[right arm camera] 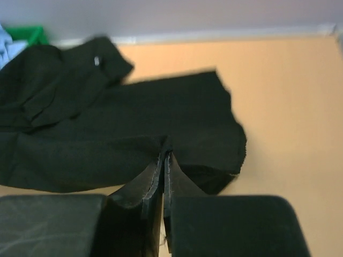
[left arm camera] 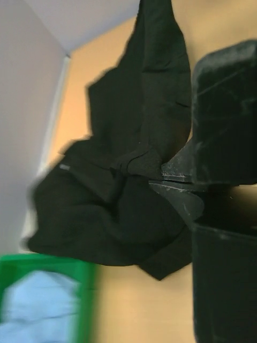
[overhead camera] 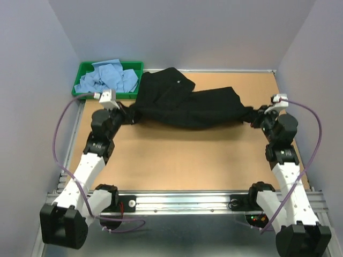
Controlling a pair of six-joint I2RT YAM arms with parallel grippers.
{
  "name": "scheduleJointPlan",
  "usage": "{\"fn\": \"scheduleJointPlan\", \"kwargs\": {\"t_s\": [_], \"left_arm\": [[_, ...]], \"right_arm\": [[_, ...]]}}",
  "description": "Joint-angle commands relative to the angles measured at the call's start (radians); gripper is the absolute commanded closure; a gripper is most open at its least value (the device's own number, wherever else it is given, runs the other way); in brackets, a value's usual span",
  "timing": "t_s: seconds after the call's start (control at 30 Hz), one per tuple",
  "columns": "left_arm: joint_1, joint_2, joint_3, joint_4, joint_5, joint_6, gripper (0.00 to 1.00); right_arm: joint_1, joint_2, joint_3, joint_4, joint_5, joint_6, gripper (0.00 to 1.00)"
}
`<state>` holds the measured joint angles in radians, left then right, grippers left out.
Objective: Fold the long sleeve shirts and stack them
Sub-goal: Flatten the shirt out
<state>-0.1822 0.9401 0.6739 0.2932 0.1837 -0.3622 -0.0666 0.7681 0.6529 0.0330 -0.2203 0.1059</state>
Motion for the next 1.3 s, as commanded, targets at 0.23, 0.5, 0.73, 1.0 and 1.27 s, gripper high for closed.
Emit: {"fn": "scheduleJointPlan", "kwargs": {"t_s": [0.23, 0.5, 0.73, 1.0, 1.27], "left_arm": [[-0.011, -0.444, -0.125, -0.541, -0.321, -0.248, 0.27], [-0.011, -0.551, -0.094, -0.592, -0.434, -0.212, 0.1], [-0.014, -0.283, -0.068, -0.415, -0.19, -0.164, 0.1], [-0.017, 0.053, 0.022, -0.335, -0.142, -0.096, 0.09], [-0.017, 0.212, 0.047, -0.255, -0.11, -0.072, 0.09]], "right_arm": [[-0.007, -0.383, -0.119, -0.425, -0.106, 0.319, 0.4], [-0.007, -0.216, 0.017, -0.469, -0.057, 0.313, 0.18], [-0.004, 0.121, 0.093, -0.475, -0.036, 0.296, 0.18], [0.01, 0.463, 0.181, -0.456, 0.064, 0.258, 0.26], [0.063, 0.637, 0.264, -0.32, 0.075, 0.233, 0.3]]}}
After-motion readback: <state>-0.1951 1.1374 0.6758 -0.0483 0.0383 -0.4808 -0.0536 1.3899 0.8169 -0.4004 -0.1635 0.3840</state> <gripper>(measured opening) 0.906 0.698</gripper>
